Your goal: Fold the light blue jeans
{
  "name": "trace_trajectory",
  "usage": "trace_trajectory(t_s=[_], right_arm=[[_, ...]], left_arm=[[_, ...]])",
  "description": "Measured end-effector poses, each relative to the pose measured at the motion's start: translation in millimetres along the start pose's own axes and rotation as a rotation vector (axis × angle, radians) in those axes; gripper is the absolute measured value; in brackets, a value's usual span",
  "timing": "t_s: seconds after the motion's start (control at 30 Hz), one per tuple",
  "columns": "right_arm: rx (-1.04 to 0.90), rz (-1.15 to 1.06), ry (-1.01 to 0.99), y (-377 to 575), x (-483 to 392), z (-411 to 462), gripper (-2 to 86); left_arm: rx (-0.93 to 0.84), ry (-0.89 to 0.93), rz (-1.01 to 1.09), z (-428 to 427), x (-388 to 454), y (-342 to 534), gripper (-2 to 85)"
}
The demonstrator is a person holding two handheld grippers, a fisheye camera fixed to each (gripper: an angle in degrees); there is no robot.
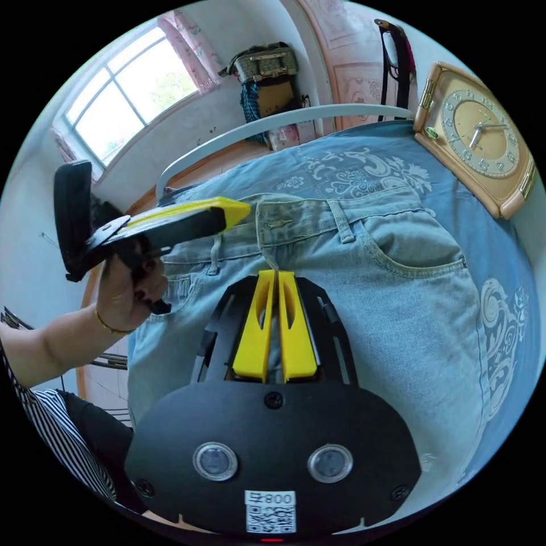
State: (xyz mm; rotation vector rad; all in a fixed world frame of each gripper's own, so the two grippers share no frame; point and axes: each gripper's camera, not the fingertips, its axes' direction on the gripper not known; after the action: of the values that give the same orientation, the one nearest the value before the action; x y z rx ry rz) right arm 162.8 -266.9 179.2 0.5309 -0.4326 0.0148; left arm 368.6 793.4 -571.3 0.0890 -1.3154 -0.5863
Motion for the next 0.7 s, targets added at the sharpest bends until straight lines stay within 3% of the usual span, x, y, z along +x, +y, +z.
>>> trace_trajectory(t_s=[0.03, 0.1, 0.17, 0.4, 0.6, 0.7], right_arm=[[-0.002, 0.0, 0.018, -3, -1, 3, 1.3], [0.004, 0.008, 0.028, -5, 1, 6, 1.5], [0.005, 0.018, 0.025, -7, 3, 9, 2.0], [0.02, 0.123, -0.161, -2, 25, -10, 5.6], [0.197, 0.219, 0.042, 42, 73, -72, 8.0], [0.163, 0.25, 0.04, 32, 110, -81, 9.1]], left_arm=[[0.047, 0.009, 0.046, -10, 4, 0, 0.2], [-0.028, -0.072, 0.097, 2, 6, -3, 0.2], [-0.295, -0.118, 0.066, 44, -15, 0, 0.2], [-0.298, -0.053, 0.022, 33, -52, 15, 0.8], [-0.131, -0.132, -0.069, -65, -95, 69, 5.2], [-0.141, -0.12, -0.239, -103, -137, 117, 9.8]])
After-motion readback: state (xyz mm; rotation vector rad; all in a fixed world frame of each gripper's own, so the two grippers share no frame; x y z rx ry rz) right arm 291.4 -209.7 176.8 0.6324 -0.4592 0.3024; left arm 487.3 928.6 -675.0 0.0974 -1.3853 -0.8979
